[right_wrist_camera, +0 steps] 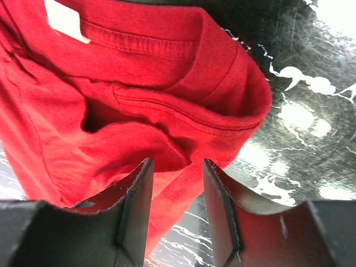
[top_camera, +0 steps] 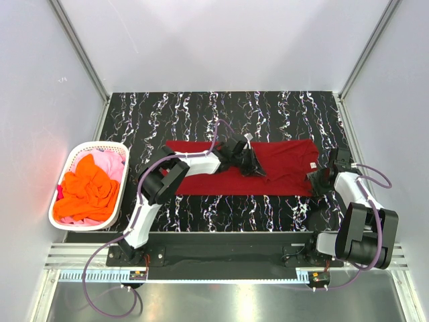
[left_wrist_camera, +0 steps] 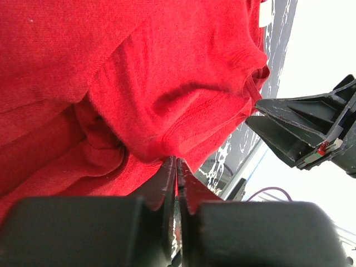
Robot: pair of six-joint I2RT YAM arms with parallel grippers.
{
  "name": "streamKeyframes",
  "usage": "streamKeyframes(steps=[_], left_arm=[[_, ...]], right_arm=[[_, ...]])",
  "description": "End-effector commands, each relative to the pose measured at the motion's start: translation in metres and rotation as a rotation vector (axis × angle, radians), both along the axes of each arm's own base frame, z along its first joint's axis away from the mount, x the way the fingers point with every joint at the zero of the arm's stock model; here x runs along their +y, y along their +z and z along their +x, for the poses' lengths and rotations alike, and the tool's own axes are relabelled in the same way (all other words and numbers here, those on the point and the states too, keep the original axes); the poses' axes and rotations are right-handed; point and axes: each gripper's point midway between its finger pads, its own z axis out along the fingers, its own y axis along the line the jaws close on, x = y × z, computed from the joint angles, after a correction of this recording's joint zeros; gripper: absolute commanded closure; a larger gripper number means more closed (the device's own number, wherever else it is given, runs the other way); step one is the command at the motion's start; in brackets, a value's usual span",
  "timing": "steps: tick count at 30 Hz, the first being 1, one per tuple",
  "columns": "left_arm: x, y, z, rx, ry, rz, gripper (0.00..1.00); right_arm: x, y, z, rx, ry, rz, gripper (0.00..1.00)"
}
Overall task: Fold and stack the t-shirts
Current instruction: Fold the tshirt
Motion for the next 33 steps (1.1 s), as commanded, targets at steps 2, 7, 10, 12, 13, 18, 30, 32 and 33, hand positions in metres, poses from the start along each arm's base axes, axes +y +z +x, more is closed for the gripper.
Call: streamKeyframes(steps=[2, 7, 10, 12, 13, 18, 30, 32, 33], left_arm=[[-0.011, 0.02, 0.007, -0.049, -0.011, -0.043, 1.0], [-0.004, 0.023, 0.007, -0.056, 0.005, -0.004, 0.82], [0.006, 0.02, 0.005, -0.056, 0.033, 0.061, 0.66], [0.01, 0.017, 0.002, -0.048, 0.042, 0.083, 0.61], [0.01, 0.017, 0.0, -0.044, 0.045, 0.086, 0.59], [0.002, 0.015, -0.004, -0.027, 0.033, 0.081, 0.57], [-0.004, 0.012, -0.004, -0.031, 0.029, 0.084, 0.61], [-0.005, 0.012, -0.004, -0.029, 0.025, 0.08, 0.7], [-0.005, 0.014, -0.003, -0.032, 0.023, 0.079, 0.82]], right_arm=[[-0.005, 0.003, 0.008, -0.04, -0.037, -0.017, 0.53], [-0.003, -0.005, 0.006, -0.026, -0.044, -0.002, 0.54], [-0.002, -0.006, 0.005, -0.028, -0.047, 0.003, 0.56], [-0.002, -0.006, 0.005, -0.032, -0.048, 0.006, 0.57], [-0.001, -0.007, 0.005, -0.033, -0.05, 0.009, 0.58], [0.001, -0.003, 0.009, -0.063, -0.044, 0.018, 0.74], [0.004, 0.0, 0.013, -0.112, -0.019, 0.025, 1.0], [0.005, 0.002, 0.014, -0.127, -0.009, 0.027, 1.0], [0.005, 0.004, 0.015, -0.134, 0.002, 0.019, 1.0]])
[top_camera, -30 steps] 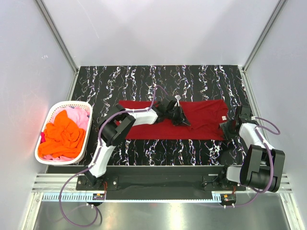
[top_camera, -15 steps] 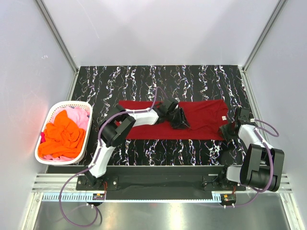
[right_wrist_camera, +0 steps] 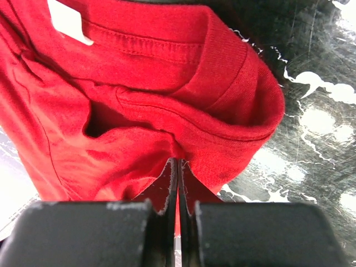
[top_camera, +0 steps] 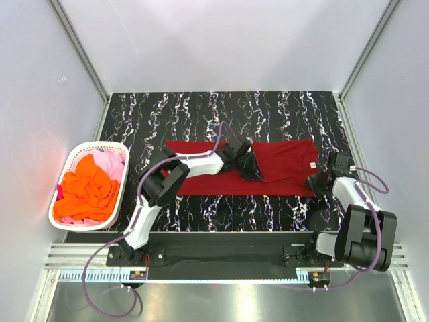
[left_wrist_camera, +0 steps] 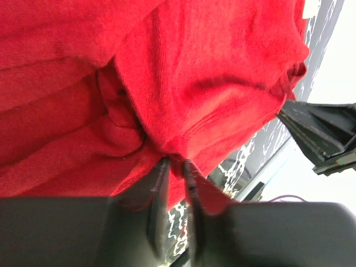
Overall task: Fold and stack the t-shirts
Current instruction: Fold the tshirt
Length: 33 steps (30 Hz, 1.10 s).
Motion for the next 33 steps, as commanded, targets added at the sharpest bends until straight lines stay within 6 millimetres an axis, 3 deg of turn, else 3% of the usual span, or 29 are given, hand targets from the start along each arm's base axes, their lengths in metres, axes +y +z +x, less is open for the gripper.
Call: streamKeyframes(steps=[1, 3, 8, 16, 20, 33], left_arm=[[-0.011, 0.03, 0.012, -0.069, 0.002, -0.048, 0.87], [-0.009, 0.037, 0.013, -0.08, 0.0, -0.047, 1.0], [0.005, 0.053, 0.023, -0.097, 0.025, -0.055, 1.0], [0.016, 0.065, 0.025, -0.098, 0.022, -0.072, 1.0], [0.017, 0.067, 0.022, -0.094, 0.002, -0.074, 1.0], [0.024, 0.059, 0.013, -0.081, -0.02, -0.057, 1.0]], right_arm=[[-0.001, 0.014, 0.01, -0.079, 0.027, -0.021, 1.0], [-0.003, 0.024, 0.012, -0.113, 0.044, -0.046, 1.0], [-0.006, 0.05, 0.014, -0.211, 0.059, -0.1, 1.0], [-0.003, 0.059, -0.002, -0.23, 0.074, -0.117, 1.0], [-0.003, 0.077, -0.01, -0.303, 0.064, -0.146, 1.0], [0.004, 0.074, -0.038, -0.311, 0.107, -0.177, 1.0]])
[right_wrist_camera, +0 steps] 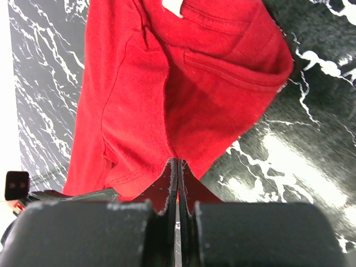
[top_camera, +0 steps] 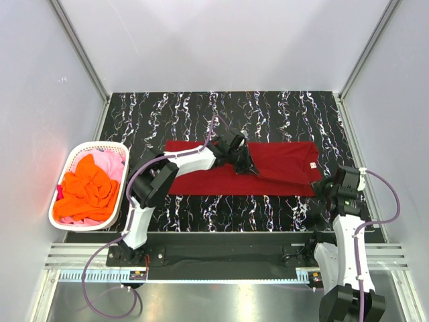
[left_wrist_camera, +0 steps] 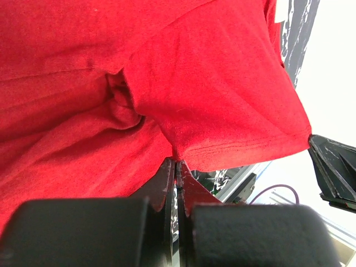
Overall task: Fold and stack the t-shirts
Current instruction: Fold the tshirt
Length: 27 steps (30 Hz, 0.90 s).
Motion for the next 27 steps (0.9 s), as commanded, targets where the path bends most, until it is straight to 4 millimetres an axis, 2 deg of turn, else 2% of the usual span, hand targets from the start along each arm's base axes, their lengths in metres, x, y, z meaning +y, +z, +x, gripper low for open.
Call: streamKeyframes(steps=[1, 4, 15, 21, 27], left_arm=[[0.0, 0.025, 0.0, -0.045, -0.022, -0.042, 1.0], [0.0, 0.022, -0.001, -0.04, -0.025, -0.039, 1.0], [0.003, 0.023, -0.003, -0.051, -0.026, -0.03, 1.0], [0.005, 0.018, -0.004, -0.051, -0.027, -0.02, 1.0], [0.006, 0.016, -0.002, -0.059, -0.031, -0.001, 1.0]], right_arm=[[0.0, -0.007, -0.012, 0.032, 0.015, -0.026, 1.0], [0.001, -0.01, -0.018, 0.038, 0.017, -0.027, 1.0], [0.008, -0.005, -0.027, 0.063, 0.054, -0.016, 1.0], [0.01, -0.019, -0.036, 0.108, 0.031, 0.011, 1.0], [-0.005, -0.016, -0.034, 0.077, -0.004, -0.074, 1.0]])
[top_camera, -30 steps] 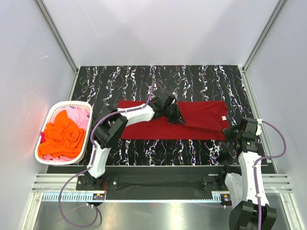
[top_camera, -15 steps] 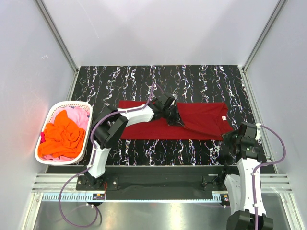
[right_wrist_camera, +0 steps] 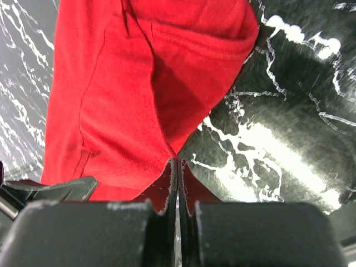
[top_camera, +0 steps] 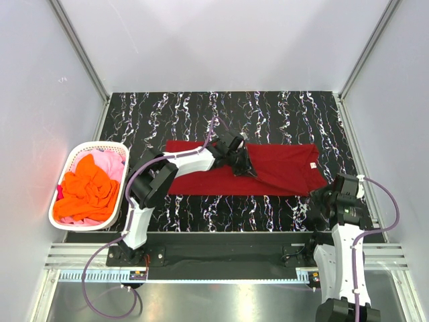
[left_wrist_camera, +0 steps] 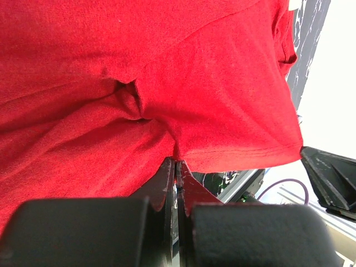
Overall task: Fold and stack the t-shirts
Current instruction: Fold the tshirt
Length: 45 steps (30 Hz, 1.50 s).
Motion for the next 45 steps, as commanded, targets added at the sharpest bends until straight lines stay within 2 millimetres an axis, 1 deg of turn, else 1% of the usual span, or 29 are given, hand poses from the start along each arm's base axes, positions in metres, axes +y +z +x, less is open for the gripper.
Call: streamKeyframes(steps=[1, 2, 3, 7, 9, 10, 12, 14, 16, 17, 19, 21, 22, 24, 25, 27, 28, 31, 33, 34, 35, 36, 37, 40, 45], left_arm=[[-0.001, 0.024, 0.006, -0.063, -0.012, -0.022, 1.0], [-0.001, 0.023, 0.006, -0.062, -0.013, -0.018, 1.0], [0.0, 0.022, 0.007, -0.063, -0.011, -0.015, 1.0], [0.003, 0.021, 0.005, -0.052, -0.004, -0.006, 1.0], [0.002, 0.021, 0.001, -0.042, -0.006, -0.006, 1.0], [0.002, 0.019, -0.001, -0.037, -0.008, -0.005, 1.0], [0.001, 0.02, -0.006, -0.03, -0.017, -0.008, 1.0], [0.002, 0.014, -0.01, -0.015, -0.02, 0.002, 1.0], [0.004, 0.01, -0.011, -0.008, -0.015, 0.012, 0.97], [0.003, 0.01, -0.011, -0.005, -0.015, 0.012, 0.94], [0.002, 0.009, -0.01, 0.0, -0.011, 0.012, 0.93], [0.001, 0.006, -0.011, 0.023, -0.011, 0.007, 0.89], [0.0, 0.007, -0.009, 0.028, -0.008, 0.006, 0.88], [-0.001, 0.005, -0.008, 0.027, -0.007, 0.013, 0.9], [0.0, 0.006, -0.006, 0.026, -0.003, 0.014, 0.94], [0.001, 0.006, -0.004, 0.026, 0.002, 0.023, 0.96], [0.001, 0.004, -0.003, 0.027, 0.004, 0.025, 0.96], [0.001, 0.006, -0.002, 0.029, 0.005, 0.023, 0.97], [0.001, 0.011, 0.0, -0.003, -0.008, 0.022, 0.88], [0.001, 0.016, 0.0, -0.023, -0.022, 0.015, 0.84], [0.001, 0.017, -0.001, -0.052, -0.053, 0.017, 0.79], [0.001, 0.018, -0.001, -0.062, -0.062, 0.018, 0.72], [0.002, 0.019, -0.001, -0.068, -0.069, 0.016, 0.68], [-0.004, 0.022, -0.004, -0.101, -0.11, 0.004, 0.65], [-0.011, 0.012, -0.011, -0.118, -0.136, 0.027, 0.65]], right_arm=[[-0.021, 0.004, 0.006, -0.026, -0.055, -0.104, 1.0], [-0.021, 0.002, 0.009, -0.025, -0.049, -0.103, 1.0], [-0.022, 0.006, 0.017, -0.053, -0.044, -0.105, 1.0], [-0.023, -0.001, 0.027, 0.002, -0.024, -0.099, 1.0], [-0.024, 0.002, 0.033, -0.008, -0.004, -0.113, 1.0], [-0.016, 0.002, 0.034, -0.012, 0.032, -0.082, 1.0], [-0.014, -0.002, 0.033, -0.003, 0.042, -0.075, 1.0], [-0.014, -0.006, 0.03, 0.005, 0.038, -0.073, 1.0], [-0.014, -0.006, 0.03, -0.001, 0.037, -0.077, 1.0], [-0.015, -0.003, 0.032, -0.012, 0.035, -0.082, 1.0], [-0.017, -0.001, 0.035, -0.016, 0.038, -0.093, 1.0], [-0.019, 0.006, 0.042, -0.033, 0.054, -0.112, 1.0], [-0.017, 0.005, 0.045, -0.025, 0.07, -0.101, 1.0], [-0.016, 0.009, 0.053, -0.035, 0.096, -0.097, 1.0], [-0.015, 0.005, 0.055, -0.016, 0.11, -0.095, 1.0], [-0.016, 0.006, 0.059, -0.007, 0.125, -0.101, 1.0], [-0.016, 0.002, 0.06, 0.013, 0.144, -0.107, 1.0], [-0.014, 0.007, 0.071, -0.007, 0.194, -0.108, 1.0], [-0.012, 0.009, 0.076, -0.018, 0.206, -0.102, 1.0], [-0.012, 0.008, 0.077, -0.012, 0.207, -0.096, 1.0], [-0.012, 0.009, 0.079, -0.016, 0.211, -0.095, 1.0], [-0.01, 0.011, 0.082, -0.026, 0.218, -0.09, 1.0], [-0.009, 0.009, 0.082, -0.025, 0.222, -0.084, 1.0], [-0.005, 0.007, 0.083, -0.036, 0.229, -0.06, 1.0], [0.0, 0.002, 0.079, -0.047, 0.233, -0.036, 1.0]])
